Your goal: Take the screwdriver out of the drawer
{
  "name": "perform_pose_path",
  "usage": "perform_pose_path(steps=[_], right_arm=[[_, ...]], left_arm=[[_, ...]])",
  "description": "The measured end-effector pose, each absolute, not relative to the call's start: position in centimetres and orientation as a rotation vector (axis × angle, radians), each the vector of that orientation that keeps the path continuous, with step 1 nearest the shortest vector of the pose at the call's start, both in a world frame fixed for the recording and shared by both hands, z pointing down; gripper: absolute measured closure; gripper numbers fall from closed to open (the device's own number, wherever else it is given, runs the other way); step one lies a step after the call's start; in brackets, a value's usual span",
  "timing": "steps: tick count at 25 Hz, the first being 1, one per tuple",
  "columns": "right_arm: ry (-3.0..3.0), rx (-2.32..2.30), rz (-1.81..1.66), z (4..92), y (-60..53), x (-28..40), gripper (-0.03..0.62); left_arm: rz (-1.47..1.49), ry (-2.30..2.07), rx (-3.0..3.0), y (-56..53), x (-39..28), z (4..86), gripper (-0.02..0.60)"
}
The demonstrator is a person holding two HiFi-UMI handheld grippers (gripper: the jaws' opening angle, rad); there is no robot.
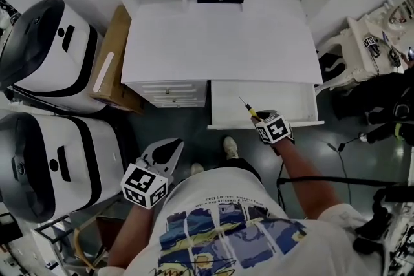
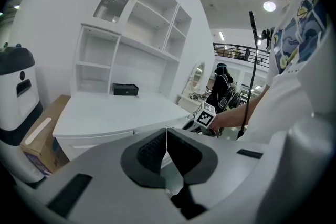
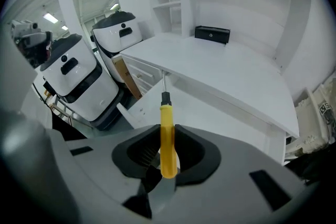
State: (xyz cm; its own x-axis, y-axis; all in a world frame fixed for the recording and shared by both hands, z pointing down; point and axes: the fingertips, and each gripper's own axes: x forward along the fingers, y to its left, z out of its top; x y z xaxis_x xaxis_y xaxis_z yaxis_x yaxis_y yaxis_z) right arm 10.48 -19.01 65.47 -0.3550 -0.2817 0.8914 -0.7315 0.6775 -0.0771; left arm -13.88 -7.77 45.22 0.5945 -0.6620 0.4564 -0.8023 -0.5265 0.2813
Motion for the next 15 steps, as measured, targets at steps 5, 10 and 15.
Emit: perform_pose_path(steps=[5, 10, 15], right_arm=[[-1.985, 0.811, 0.611, 62.9, -16.3, 8.9, 0.493], [-2.04, 0.841, 0.605, 59.8, -13.9, 7.6, 0.493], [-2.097, 0.871, 0.6, 56.9, -11.5, 6.6, 0.493]], left_arm=[[0.419, -1.12, 2.396, -6.3, -13.9, 45.0, 0.568], [0.407, -1.087, 2.432, -5.0, -13.9, 44.4, 0.568], [0.397, -1.044, 2.459, -3.4, -13.6, 44.4, 0.568]])
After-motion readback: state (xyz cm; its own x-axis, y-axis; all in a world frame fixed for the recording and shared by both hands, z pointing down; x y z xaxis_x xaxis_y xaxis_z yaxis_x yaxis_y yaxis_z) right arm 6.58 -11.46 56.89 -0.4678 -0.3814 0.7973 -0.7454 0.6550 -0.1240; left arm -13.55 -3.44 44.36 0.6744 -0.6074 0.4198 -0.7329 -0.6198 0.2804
